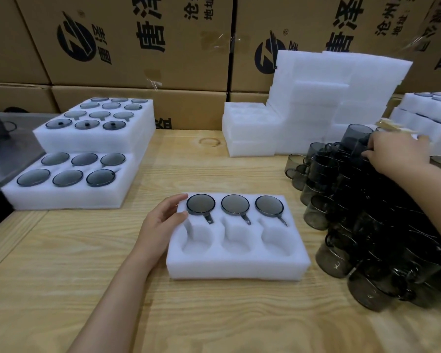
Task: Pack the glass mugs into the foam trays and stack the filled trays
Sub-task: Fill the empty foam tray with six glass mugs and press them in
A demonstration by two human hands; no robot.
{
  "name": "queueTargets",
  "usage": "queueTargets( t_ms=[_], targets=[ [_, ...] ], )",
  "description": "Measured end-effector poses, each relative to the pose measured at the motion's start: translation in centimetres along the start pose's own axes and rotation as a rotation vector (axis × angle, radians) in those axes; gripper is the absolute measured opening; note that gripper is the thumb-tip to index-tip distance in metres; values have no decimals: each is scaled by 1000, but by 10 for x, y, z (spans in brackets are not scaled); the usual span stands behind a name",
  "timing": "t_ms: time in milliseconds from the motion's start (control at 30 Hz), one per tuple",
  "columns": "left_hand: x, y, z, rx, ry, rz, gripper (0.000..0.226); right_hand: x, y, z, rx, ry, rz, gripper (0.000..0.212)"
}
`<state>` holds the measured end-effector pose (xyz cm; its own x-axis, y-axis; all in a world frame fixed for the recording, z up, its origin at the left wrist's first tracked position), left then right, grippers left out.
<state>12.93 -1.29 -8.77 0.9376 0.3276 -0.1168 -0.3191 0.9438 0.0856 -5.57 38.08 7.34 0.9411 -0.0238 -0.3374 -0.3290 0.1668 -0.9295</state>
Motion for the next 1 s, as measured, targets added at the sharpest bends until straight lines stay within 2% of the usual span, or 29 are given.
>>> queueTargets(
  t_ms=[100, 300, 400, 533, 600, 667, 900, 1000],
  targets=[
    [0, 0, -1, 2, -4, 0, 36, 3, -8, -11, -127, -79, 16, 22],
    [-1, -1, -1, -6, -6, 2, 34, 35, -36, -60, -489, -377, 42, 13],
    [-1, -1, -2, -4, -6, 2, 35, 67, -41, -84, -657, -531, -126, 15],
    [-2, -1, -2, -1, 0, 2, 35, 118, -40, -108, -925, -749, -452, 15],
    [-2, 0, -1, -4, 2, 2, 35, 134, -34, -111, -940, -797, -570, 14],
    [-2, 0, -1, -3, 2, 6, 35, 143, -29, -109, -921, -812, -609, 16],
    [-2, 0, 0, 1, 7, 7, 35, 149, -18, -99, -867, -739, -584, 11],
    [-2, 1, 1, -3, 10, 8, 35, 155, -20, -102, -850, -761, -573, 12]
  ],
)
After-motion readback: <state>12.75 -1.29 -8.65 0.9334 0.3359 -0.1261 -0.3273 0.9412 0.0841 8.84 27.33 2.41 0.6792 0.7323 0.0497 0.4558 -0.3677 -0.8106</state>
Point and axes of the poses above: each hand's wrist, its own x-axis away from the middle knuckle, its own y-axis out of the palm, z = x × y, the point moved 7 cm from there along -x, towards the middle knuckle, and after that the axes turned 1 degree about -z, right-handed, at the moved point
